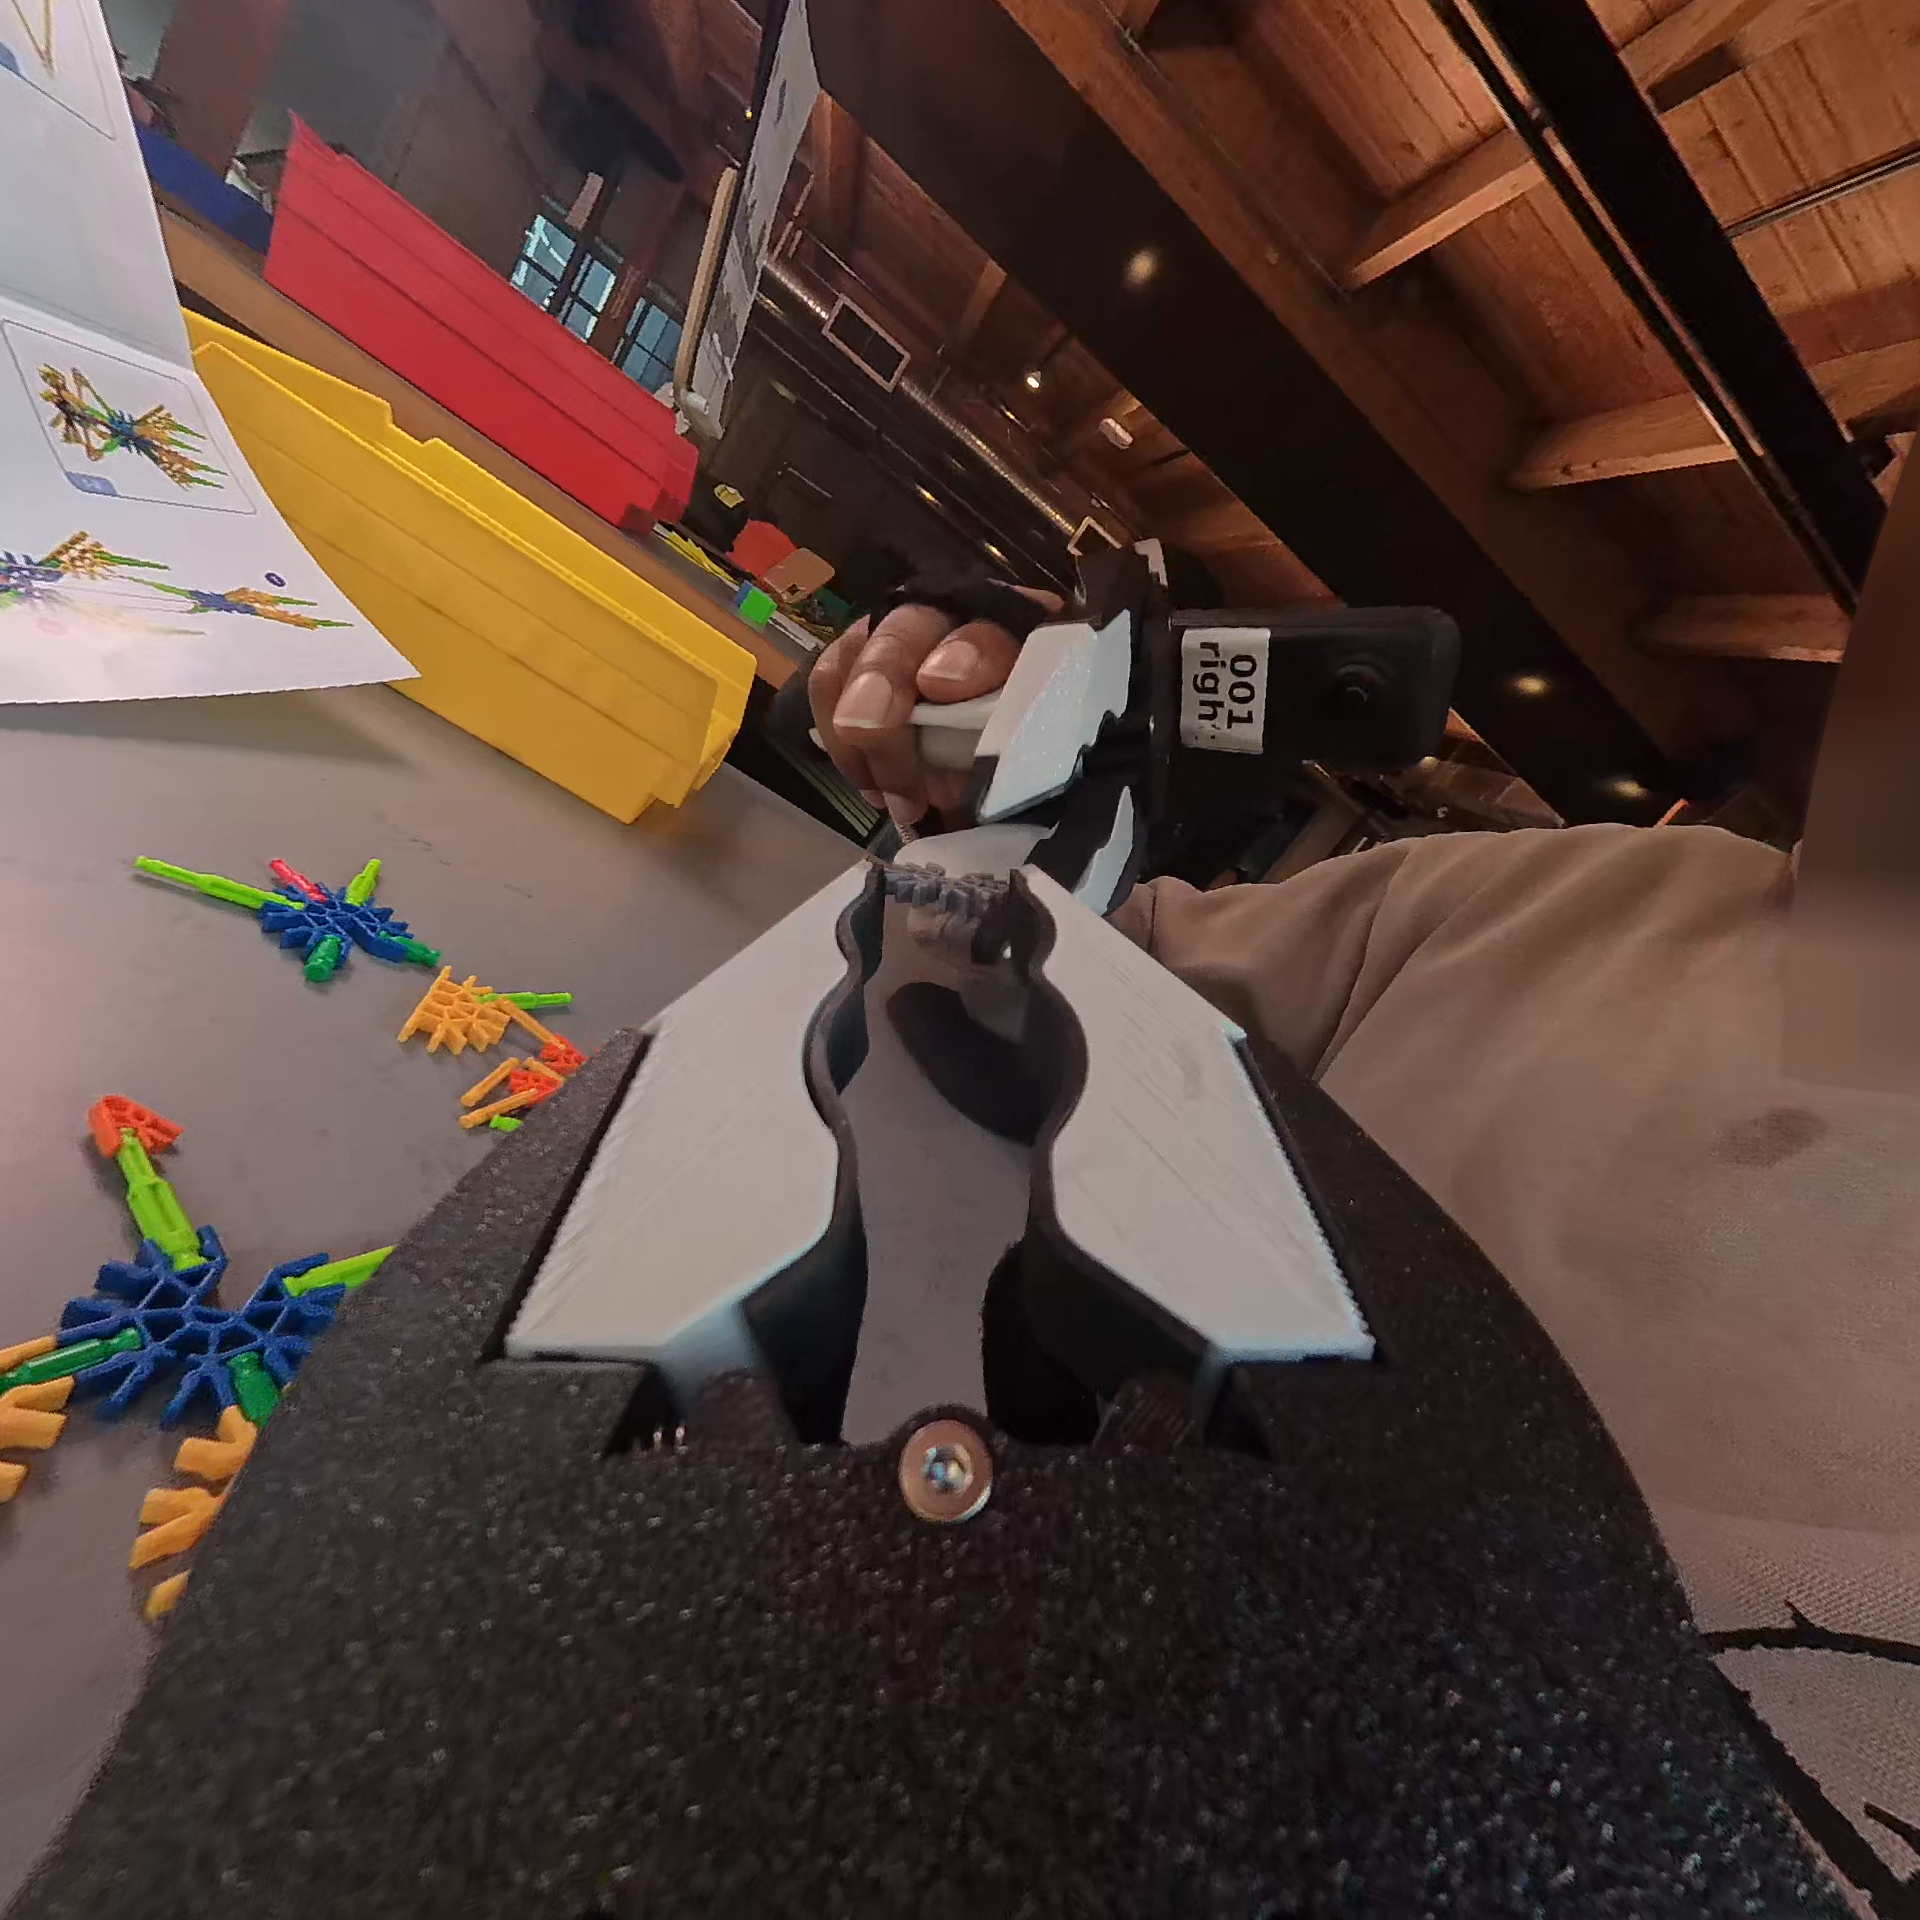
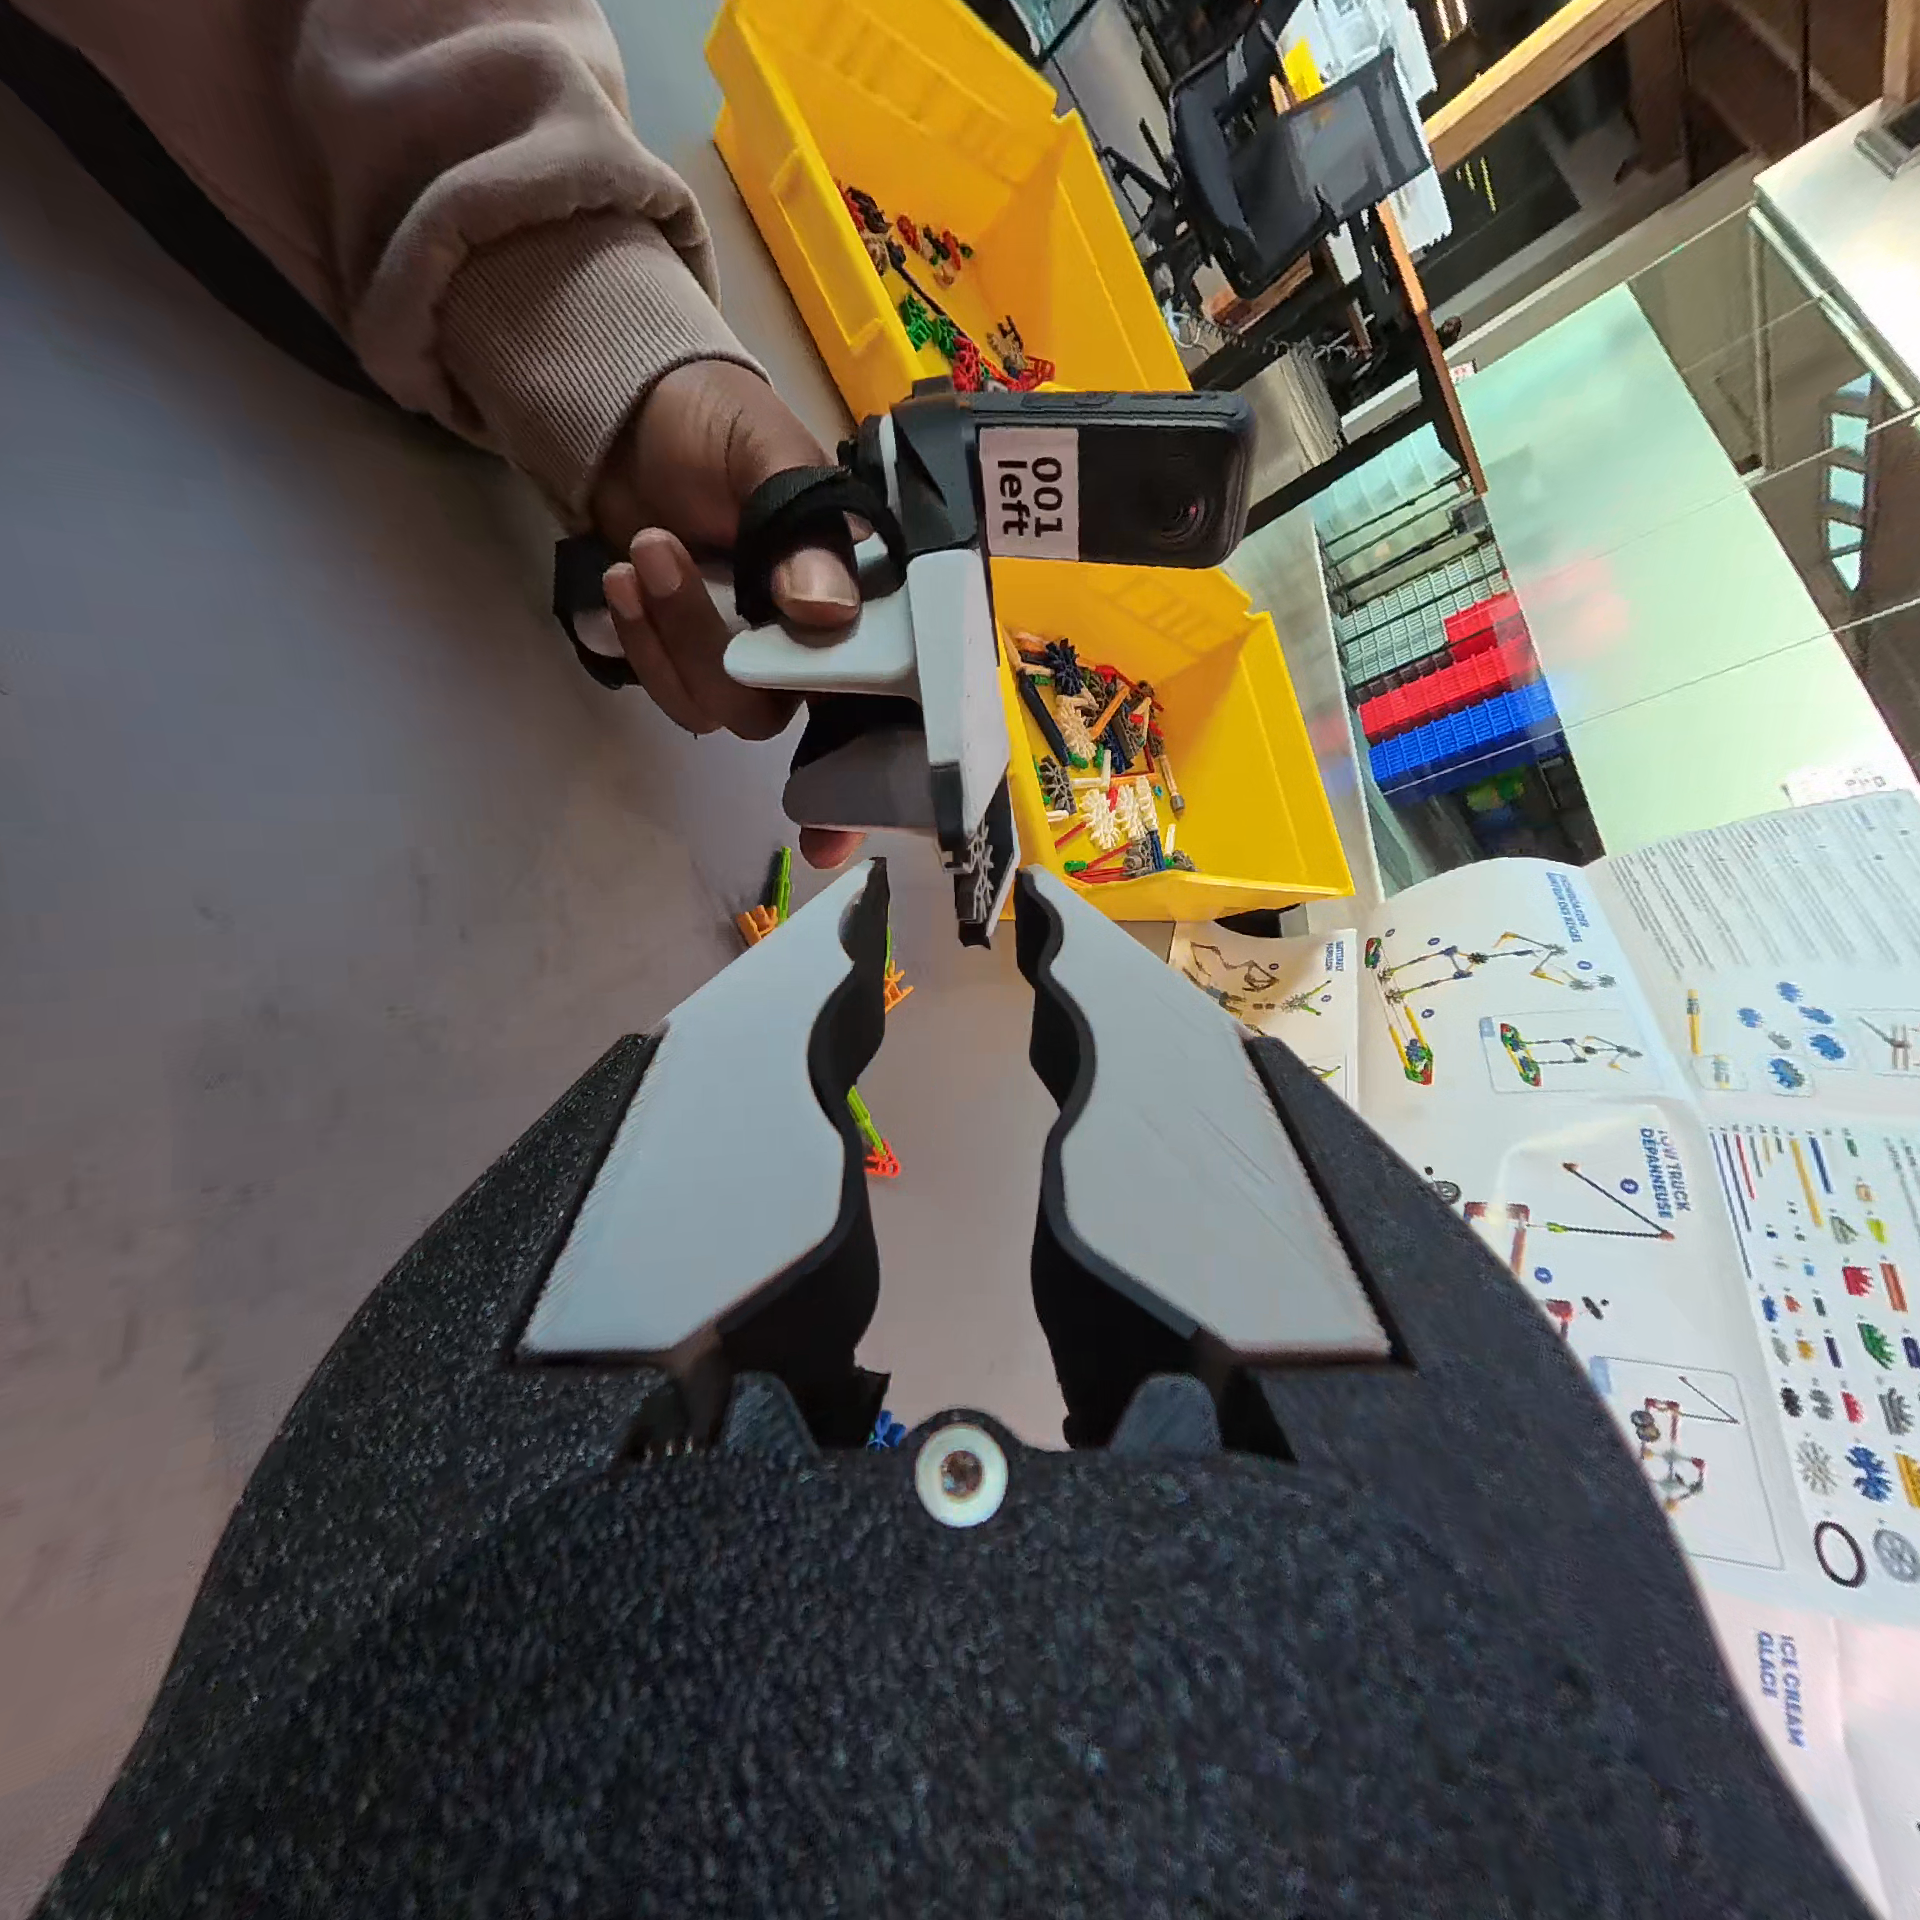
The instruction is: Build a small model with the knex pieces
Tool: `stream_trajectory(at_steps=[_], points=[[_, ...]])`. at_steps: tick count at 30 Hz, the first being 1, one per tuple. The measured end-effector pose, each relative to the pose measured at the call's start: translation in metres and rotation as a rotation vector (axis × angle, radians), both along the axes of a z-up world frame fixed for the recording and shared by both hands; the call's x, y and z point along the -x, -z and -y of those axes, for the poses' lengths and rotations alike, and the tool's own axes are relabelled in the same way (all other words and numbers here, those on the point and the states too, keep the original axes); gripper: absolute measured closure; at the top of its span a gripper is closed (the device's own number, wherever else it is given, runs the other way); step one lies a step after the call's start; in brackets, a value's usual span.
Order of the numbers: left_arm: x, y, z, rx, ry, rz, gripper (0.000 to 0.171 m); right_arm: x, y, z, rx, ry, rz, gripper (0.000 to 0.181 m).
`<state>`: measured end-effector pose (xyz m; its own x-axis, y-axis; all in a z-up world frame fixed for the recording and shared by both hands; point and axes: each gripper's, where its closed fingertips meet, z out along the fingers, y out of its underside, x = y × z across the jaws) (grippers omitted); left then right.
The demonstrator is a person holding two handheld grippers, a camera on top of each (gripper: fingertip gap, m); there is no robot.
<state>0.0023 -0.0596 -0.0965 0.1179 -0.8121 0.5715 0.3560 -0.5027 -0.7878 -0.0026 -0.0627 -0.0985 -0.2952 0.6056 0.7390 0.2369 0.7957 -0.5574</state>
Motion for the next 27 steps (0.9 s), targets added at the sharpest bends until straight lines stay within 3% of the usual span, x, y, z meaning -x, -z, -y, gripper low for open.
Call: stream_trajectory(at_steps=[6, 10, 12, 14, 17, 19, 21, 24, 27], points=[[-0.002, -0.002, 0.004, 0.01, 0.034, 0.022, 0.148, 0.006, 0.002, -0.003, -0.049, 0.02, -0.002, 0.178], [0.004, -0.005, -0.001, -0.016, -0.011, 0.028, 0.142, -0.001, -0.004, -0.015, -0.055, 0.064, 0.059, 0.18], [0.018, -0.006, -0.01, -0.047, -0.104, 0.007, 0.136, -0.015, -0.037, -0.055, -0.058, 0.215, -0.008, 0.18], [0.033, 0.0, -0.024, -0.082, -0.229, -0.087, 0.13, -0.048, -0.074, -0.119, -0.035, 0.459, -0.098, 0.18], [0.055, 0.016, -0.044, -0.07, -0.374, -0.237, 0.125, -0.142, -0.091, -0.229, 0.038, 0.947, -0.15, 0.18], [0.066, 0.027, -0.054, -0.079, -0.444, -0.327, 0.127, -0.212, -0.075, -0.28, 0.139, 1.218, -0.182, 0.179], [0.073, 0.036, -0.062, -0.115, -0.496, -0.425, 0.129, -0.261, -0.044, -0.307, 0.264, 1.37, -0.191, 0.179], [0.078, 0.036, -0.076, -0.213, -0.566, -0.524, 0.136, -0.311, 0.006, -0.327, 0.368, 1.522, -0.087, 0.179], [0.083, 0.029, -0.094, -0.303, -0.636, -0.609, 0.142, -0.321, 0.025, -0.335, 0.435, 1.519, -0.09, 0.175]])
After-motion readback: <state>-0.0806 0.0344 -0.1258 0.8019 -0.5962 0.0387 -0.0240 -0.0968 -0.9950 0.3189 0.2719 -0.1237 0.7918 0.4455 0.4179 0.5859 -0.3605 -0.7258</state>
